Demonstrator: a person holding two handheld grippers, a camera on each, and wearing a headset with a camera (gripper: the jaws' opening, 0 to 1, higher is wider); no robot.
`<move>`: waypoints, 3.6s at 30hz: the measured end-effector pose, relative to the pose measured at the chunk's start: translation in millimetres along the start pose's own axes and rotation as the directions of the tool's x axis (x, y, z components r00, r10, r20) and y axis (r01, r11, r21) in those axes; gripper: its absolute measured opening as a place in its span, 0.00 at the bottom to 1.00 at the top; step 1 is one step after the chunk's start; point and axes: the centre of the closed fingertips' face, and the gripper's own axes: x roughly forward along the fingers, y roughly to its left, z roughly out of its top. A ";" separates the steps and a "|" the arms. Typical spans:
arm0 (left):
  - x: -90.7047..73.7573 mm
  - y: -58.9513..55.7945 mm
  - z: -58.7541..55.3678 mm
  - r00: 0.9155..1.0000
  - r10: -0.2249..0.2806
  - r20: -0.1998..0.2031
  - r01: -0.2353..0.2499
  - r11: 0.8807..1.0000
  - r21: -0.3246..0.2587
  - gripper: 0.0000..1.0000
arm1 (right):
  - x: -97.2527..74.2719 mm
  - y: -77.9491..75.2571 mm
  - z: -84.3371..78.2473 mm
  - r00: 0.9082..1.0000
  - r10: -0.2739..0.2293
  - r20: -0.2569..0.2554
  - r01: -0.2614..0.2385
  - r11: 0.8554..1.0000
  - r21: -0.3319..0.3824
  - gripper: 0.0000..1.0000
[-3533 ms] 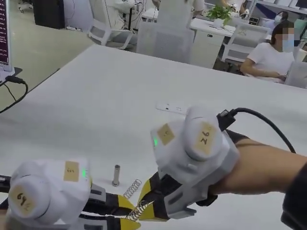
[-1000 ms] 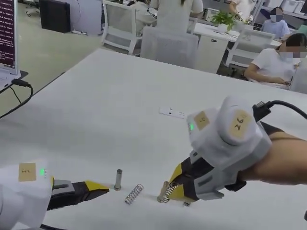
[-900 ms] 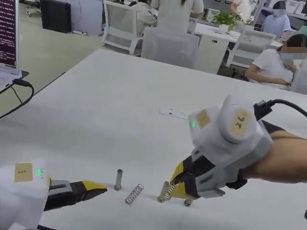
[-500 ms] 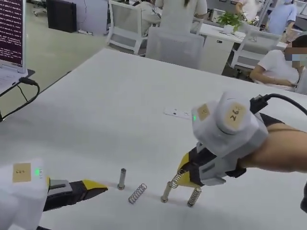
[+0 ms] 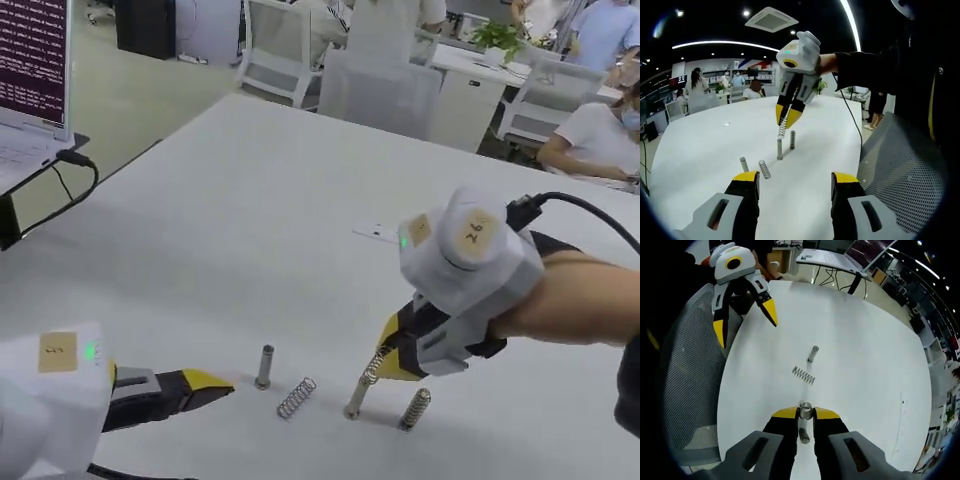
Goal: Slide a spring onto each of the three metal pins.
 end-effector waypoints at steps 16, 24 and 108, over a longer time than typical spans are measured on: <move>0.6 1.5 -1.0 1.000 0.005 -0.006 -0.005 1.000 -0.004 0.52 | 10.8 -1.6 -2.8 0.999 0.029 -0.014 -0.029 1.000 -0.003 0.08; 0.2 2.0 -1.5 1.000 0.007 -0.008 -0.007 1.000 -0.004 0.51 | 26.8 0.5 -6.6 0.998 0.045 -0.039 -0.045 0.999 -0.007 0.08; 84.5 50.9 -42.9 0.987 0.063 -0.149 -0.055 0.997 0.051 0.26 | -26.7 46.8 -1.2 0.984 -0.094 0.153 0.070 0.985 0.155 0.17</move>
